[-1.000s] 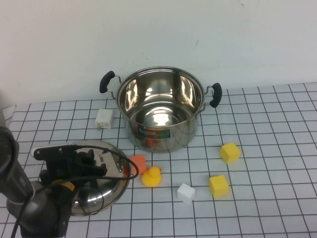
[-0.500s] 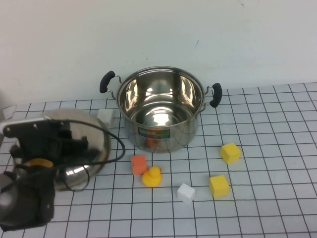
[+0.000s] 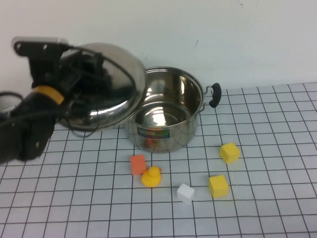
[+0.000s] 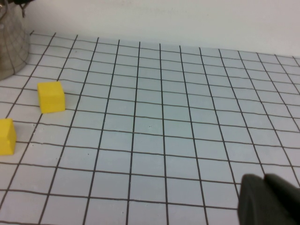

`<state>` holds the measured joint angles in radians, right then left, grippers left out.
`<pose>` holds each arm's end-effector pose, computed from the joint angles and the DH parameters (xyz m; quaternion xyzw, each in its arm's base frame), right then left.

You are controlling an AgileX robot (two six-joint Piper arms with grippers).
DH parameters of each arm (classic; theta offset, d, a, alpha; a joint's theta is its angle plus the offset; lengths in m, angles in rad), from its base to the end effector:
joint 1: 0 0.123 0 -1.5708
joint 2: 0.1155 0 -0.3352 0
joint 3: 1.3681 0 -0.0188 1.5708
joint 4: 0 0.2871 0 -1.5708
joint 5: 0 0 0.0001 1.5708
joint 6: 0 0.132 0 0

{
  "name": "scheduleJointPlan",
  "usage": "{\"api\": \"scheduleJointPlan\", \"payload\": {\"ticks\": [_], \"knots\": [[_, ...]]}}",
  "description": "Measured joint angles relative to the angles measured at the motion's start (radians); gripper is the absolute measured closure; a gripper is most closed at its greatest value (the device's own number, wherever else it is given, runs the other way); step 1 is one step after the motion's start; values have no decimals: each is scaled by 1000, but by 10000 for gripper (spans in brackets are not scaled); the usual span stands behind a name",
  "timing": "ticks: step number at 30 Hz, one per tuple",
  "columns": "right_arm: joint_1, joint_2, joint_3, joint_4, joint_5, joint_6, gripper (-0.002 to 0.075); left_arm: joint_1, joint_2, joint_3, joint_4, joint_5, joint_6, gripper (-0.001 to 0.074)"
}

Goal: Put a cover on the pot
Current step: Place the pot lid on the pot

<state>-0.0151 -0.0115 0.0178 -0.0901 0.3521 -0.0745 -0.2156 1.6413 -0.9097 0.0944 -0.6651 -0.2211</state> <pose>0.0783 -0.0053 0.1645 -0.0479 0.7943 -0.0650 0.6021 0.4229 -0.1005 0.2973 0.0449 0.6991 -0.1486 0.6980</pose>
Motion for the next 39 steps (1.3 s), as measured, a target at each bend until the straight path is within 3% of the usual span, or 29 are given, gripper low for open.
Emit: {"api": "scheduleJointPlan", "payload": {"ticks": [5,13,28,39], "knots": [[0,0,0,0,0,0,717,-1,84,-173,176,57,-191,421],[0,0,0,0,0,0,717,-56,271,-368,317,76,-251,421],[0,0,0,0,0,0,717,-101,565,-654,365,132,-271,421],[0,0,0,0,0,0,717,-103,636,-726,383,164,-342,421]]}}
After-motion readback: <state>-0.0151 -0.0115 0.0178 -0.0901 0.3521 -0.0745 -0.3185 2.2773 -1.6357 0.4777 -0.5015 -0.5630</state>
